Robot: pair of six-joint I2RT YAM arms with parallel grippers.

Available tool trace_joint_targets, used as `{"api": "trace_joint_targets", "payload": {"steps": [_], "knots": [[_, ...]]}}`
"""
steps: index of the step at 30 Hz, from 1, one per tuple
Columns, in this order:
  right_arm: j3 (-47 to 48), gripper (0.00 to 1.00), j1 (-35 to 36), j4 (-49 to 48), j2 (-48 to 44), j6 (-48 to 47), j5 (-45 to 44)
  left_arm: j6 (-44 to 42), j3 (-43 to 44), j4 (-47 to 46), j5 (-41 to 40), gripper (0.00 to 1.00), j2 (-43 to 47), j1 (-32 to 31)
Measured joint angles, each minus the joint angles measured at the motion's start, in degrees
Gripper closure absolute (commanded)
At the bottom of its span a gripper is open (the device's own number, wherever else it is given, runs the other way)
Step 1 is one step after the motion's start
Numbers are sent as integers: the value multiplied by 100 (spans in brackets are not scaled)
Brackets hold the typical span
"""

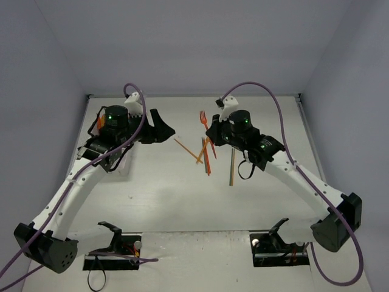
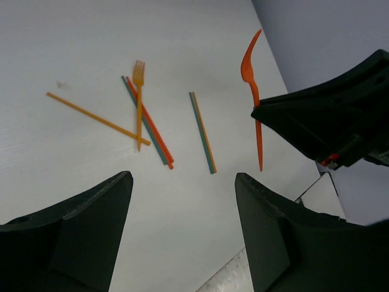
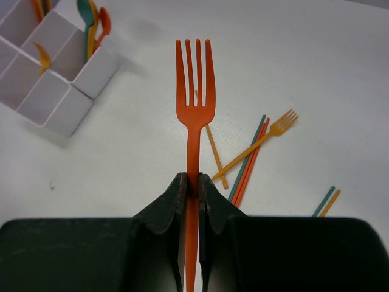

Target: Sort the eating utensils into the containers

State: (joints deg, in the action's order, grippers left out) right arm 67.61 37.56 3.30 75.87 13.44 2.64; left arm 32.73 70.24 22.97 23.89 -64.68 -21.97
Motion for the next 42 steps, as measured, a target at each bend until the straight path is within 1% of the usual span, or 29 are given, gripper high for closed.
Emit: {"api": "trace_joint_targets", "payload": {"steps": [5,8,14,16,18,20,23,25,26,28,31,33,35,36,38,41,42], "knots": [[-254,100,-2,5,-495,-131,560,292,26,-644,-55,35,-335,-575],[-361,100,-2,33,-641,-160,848,348,72,-884,-284,35,-455,-898],[-527,100,-2,63,-933,-158,1205,57,403,-1121,-891,35,-871,-1598],[-539,100,-2,76,-1036,-156,1289,-34,480,-1127,-1039,37,-979,-1720],[-549,100,-2,75,-1137,-156,1352,-134,552,-1116,-1242,43,-1104,-1784],[-585,100,-2,74,-1231,-156,1400,-185,587,-1116,-1404,52,-1182,-1807],[-663,100,-3,79,-1300,-156,1431,-229,606,-1144,-1583,64,-1249,-1890],[-719,100,-6,85,-1304,-159,1468,-249,607,-1177,-1715,69,-1272,-1989],[-744,100,-7,86,-1306,-161,1491,-259,607,-1199,-1783,73,-1283,-2041],[-791,100,-7,82,-1331,-175,1534,-269,604,-1308,-1908,87,-1301,-2144],[-862,100,-7,83,-1416,-194,1578,-225,598,-1507,-2043,98,-1303,-2240],[-877,94,-14,80,-1474,-200,1576,-201,589,-1613,-2076,100,-1302,-2270],[-883,78,-35,79,-1522,-207,1570,-188,547,-1725,-2084,100,-1287,-2287],[-886,66,-44,79,-1538,-216,1569,-187,515,-1778,-2090,100,-1272,-2294],[-893,52,-41,80,-1537,-227,1576,-214,414,-1833,-2149,100,-1213,-2298],[-896,37,-39,80,-1522,-219,1567,-321,254,-1807,-2343,100,-1087,-2289],[-896,25,-39,79,-1512,-214,1560,-363,211,-1764,-2406,100,-1042,-2280]]}}
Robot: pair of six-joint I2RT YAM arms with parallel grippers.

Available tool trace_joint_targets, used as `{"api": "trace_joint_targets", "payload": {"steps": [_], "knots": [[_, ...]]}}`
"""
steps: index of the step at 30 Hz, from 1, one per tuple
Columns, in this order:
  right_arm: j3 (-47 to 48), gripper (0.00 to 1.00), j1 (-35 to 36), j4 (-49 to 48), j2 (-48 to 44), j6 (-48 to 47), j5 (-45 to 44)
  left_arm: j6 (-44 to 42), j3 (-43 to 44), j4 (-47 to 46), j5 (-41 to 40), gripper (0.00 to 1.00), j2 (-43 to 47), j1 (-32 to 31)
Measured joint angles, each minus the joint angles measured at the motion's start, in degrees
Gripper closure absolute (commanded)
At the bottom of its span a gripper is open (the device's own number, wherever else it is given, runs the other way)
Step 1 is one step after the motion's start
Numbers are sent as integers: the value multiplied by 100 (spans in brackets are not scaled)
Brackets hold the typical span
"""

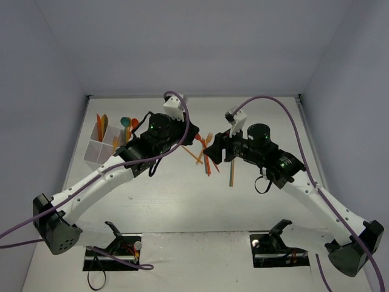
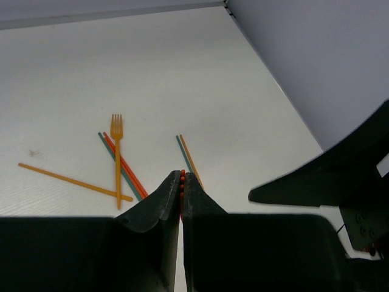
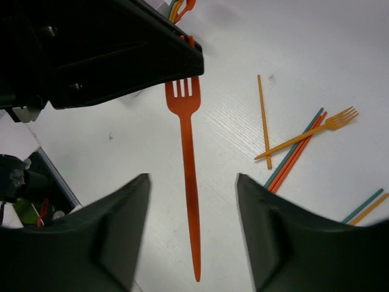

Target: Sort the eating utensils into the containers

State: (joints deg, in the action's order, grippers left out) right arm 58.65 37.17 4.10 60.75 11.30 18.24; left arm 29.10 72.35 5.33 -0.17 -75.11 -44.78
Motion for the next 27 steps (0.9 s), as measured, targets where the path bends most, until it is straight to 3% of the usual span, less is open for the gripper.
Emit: {"api": "trace_joint_targets", "payload": {"steps": [2,4,9,15,20,27], "knots": [[0,8,0,-4,44,53,-38,-88,-8,161,-49,100,90,72],[0,0,0,-4,123,91,-86,-211,-39,271,-102,100,229,168],[0,0,0,4,330,156,-290,-782,-154,726,-310,100,743,705],[0,0,-2,-1,343,183,-586,-2043,-23,1694,-1249,100,1131,1564],[-19,0,-29,-1,351,196,-741,-3089,277,2204,-2053,100,1076,2374],[-61,0,-218,5,567,192,-773,-3754,357,2227,-2605,100,628,3323]]}}
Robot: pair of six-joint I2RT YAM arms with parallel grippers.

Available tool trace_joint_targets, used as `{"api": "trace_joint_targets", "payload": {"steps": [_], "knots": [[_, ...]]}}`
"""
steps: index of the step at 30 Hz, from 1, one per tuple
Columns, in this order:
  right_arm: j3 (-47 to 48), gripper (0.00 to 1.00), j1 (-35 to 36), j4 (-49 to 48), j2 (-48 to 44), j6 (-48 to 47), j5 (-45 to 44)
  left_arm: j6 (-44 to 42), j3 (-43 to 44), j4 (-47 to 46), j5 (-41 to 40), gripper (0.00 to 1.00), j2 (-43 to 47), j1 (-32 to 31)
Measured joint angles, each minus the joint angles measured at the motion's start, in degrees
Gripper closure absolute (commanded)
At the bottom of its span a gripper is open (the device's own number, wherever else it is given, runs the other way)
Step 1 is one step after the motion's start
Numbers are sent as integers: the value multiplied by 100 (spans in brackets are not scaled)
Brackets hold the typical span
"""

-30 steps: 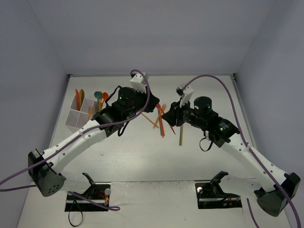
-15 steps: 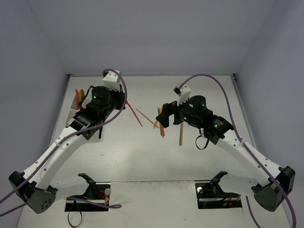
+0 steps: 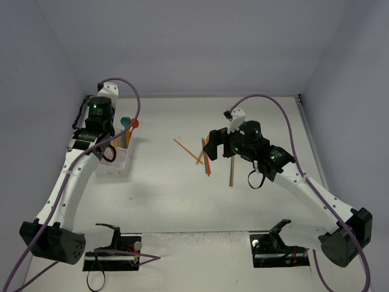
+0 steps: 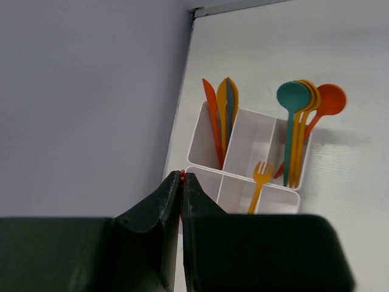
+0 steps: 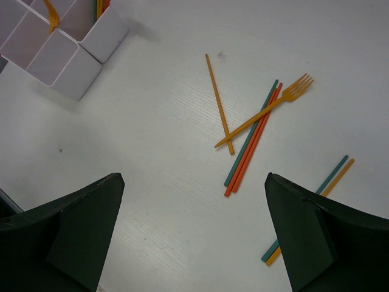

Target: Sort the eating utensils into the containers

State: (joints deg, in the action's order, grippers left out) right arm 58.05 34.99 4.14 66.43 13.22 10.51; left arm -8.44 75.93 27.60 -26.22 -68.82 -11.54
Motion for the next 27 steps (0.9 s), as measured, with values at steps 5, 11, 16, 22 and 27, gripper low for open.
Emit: {"api": "trace_joint_targets", "payload": {"steps": [5,11,16,22,27], "knots": [[-32,0,-164,5,99,-8,48,-246,-25,-260,-56,100,-426,333],[-64,0,-437,13,97,-7,166,-609,-65,-697,-117,100,-798,417],[-161,0,-594,30,97,1,191,-805,-275,-1133,-127,100,-971,417],[-182,0,-656,39,98,4,198,-865,-855,-1559,-199,100,-1031,417],[-182,0,-656,37,149,19,241,-857,-1242,-1774,-241,87,-1030,417]]}}
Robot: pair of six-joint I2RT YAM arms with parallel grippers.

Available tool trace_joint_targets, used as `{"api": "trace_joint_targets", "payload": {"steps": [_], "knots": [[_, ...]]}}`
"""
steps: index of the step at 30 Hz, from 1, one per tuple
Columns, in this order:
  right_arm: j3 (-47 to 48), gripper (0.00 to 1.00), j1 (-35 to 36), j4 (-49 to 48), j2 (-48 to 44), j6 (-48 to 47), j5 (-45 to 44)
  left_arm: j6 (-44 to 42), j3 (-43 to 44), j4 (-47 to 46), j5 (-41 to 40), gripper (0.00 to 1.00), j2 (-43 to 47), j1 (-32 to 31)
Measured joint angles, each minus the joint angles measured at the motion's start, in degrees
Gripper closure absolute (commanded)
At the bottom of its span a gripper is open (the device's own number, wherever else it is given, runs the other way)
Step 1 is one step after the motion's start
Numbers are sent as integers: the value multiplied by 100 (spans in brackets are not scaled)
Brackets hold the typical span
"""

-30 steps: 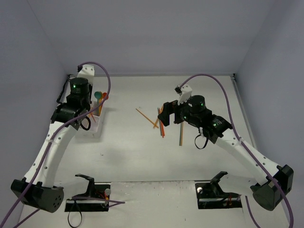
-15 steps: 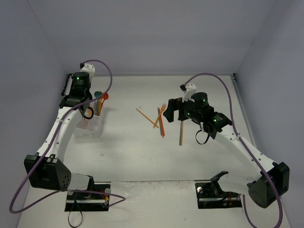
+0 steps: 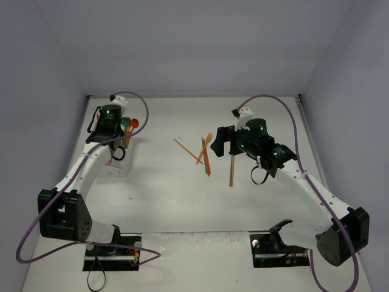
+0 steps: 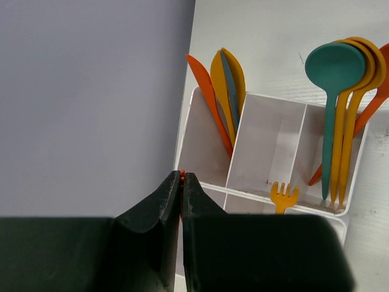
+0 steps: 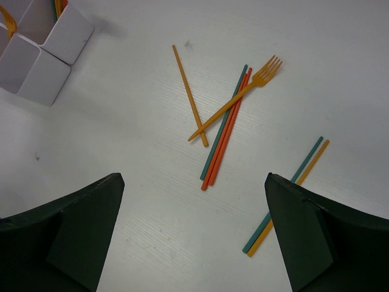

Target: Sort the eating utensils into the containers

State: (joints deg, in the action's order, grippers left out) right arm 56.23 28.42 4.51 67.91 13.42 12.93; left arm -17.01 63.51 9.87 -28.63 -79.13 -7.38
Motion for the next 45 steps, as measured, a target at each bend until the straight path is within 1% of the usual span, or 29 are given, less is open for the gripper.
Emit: {"api": "trace_joint_targets", "payload": {"steps": [2,4,5,7,9,14,15,19,23,28,31,35,39,45], "knots": [[0,2,0,0,74,27,0,48,-52,-32,14,77,13,0],[0,4,0,-2,194,104,-7,115,-55,-35,42,73,36,0],[0,5,0,-2,268,158,-16,143,-55,-30,65,67,57,0],[0,9,-2,-2,432,291,-73,237,-55,-11,140,61,145,0],[0,12,-5,1,617,469,-162,295,-55,31,190,53,267,0],[6,25,-28,-2,1109,870,-412,578,-53,207,329,37,704,-7],[24,27,-28,10,1210,948,-467,683,-30,303,387,36,808,-15],[275,33,-28,-1,1751,1243,-695,1185,171,808,784,35,1265,-59],[673,39,-28,-35,2432,1452,-796,1863,336,1271,1304,35,1776,-214],[1135,48,-28,-87,3286,1674,-864,2685,217,1797,2018,34,2471,-634],[1371,51,-26,-92,3695,1791,-909,3037,56,2125,2271,33,2746,-934],[1695,54,-22,-90,4122,1889,-974,3352,-186,2469,2466,33,2927,-1183],[1955,56,16,-98,4380,1970,-1048,3531,-326,2727,2581,33,2981,-1205],[2230,63,37,-135,4765,2095,-1165,3647,-335,2790,2709,33,2995,-1212]]}}
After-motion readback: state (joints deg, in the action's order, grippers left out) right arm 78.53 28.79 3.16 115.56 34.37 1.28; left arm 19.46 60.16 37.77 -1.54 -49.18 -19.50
